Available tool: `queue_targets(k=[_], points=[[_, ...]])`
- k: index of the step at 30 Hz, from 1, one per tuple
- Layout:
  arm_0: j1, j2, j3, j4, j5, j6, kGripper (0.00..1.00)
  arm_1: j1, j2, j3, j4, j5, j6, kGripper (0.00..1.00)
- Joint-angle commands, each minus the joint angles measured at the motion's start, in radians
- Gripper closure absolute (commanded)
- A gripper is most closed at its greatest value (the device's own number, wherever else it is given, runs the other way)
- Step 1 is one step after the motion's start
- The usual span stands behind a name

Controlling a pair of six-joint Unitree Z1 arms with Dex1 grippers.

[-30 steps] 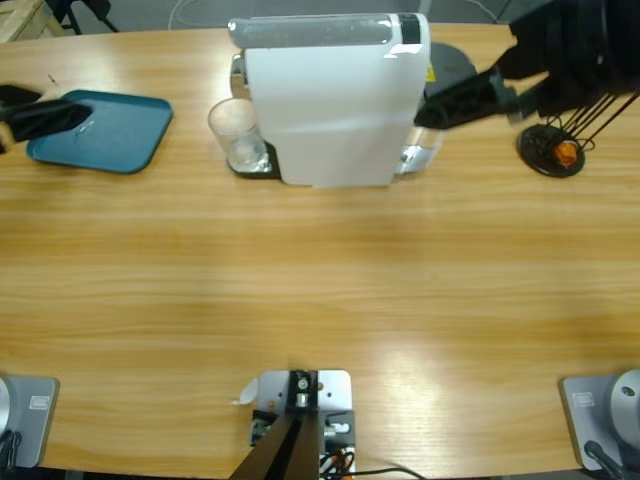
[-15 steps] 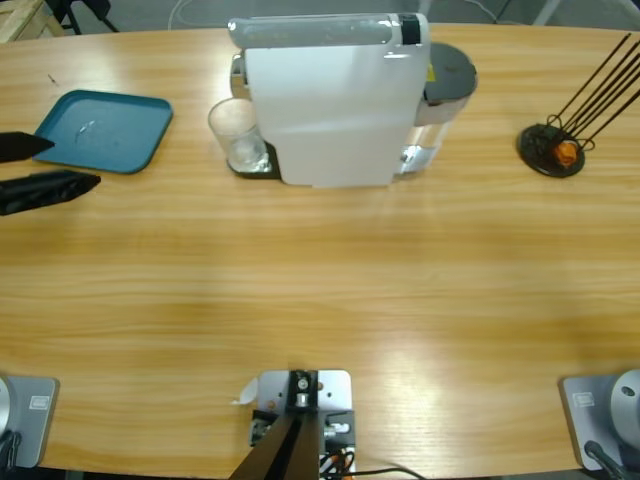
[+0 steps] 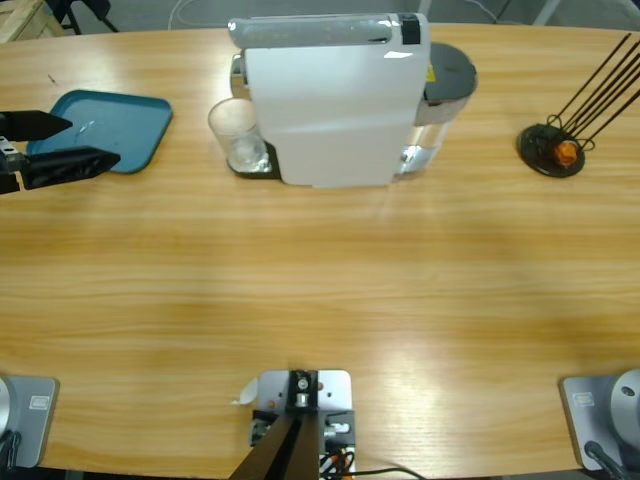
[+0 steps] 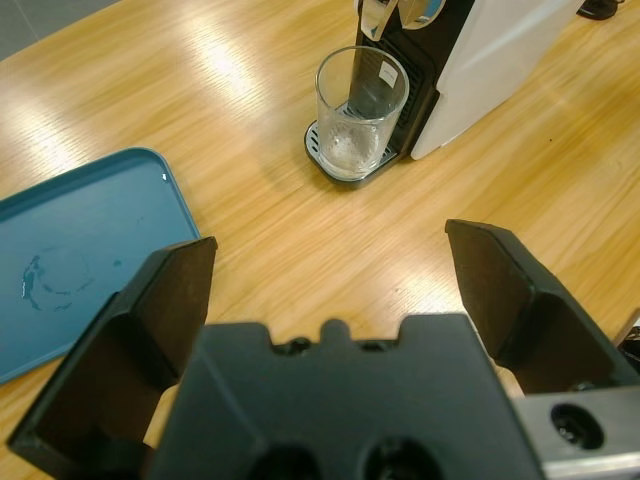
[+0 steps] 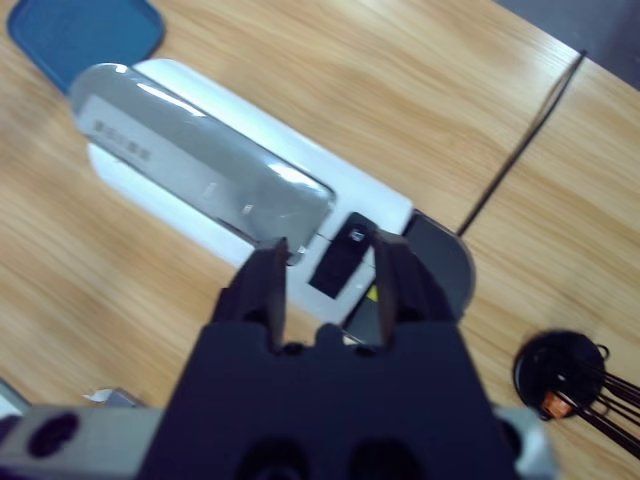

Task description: Pour coffee

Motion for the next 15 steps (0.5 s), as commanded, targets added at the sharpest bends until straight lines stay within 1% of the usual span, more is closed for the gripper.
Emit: queue_targets(k=[1,7,15], points=[[-0.013,0.057,0.009,-0.030,-0.006,0.013,0.000,-0.021,0.101,-0.032,0.067,-0.041,-0.031,1.000],[-0.013,0.059,0.011,-0.037,0.004,0.023,0.000,-0.021,0.122,-0.081,0.083,-0.033,-0.037,1.000],[-0.012,0.096,0.013,-0.064,0.004,0.026,0.000,-0.021,0.133,-0.084,0.102,-0.030,-0.044,1.000]])
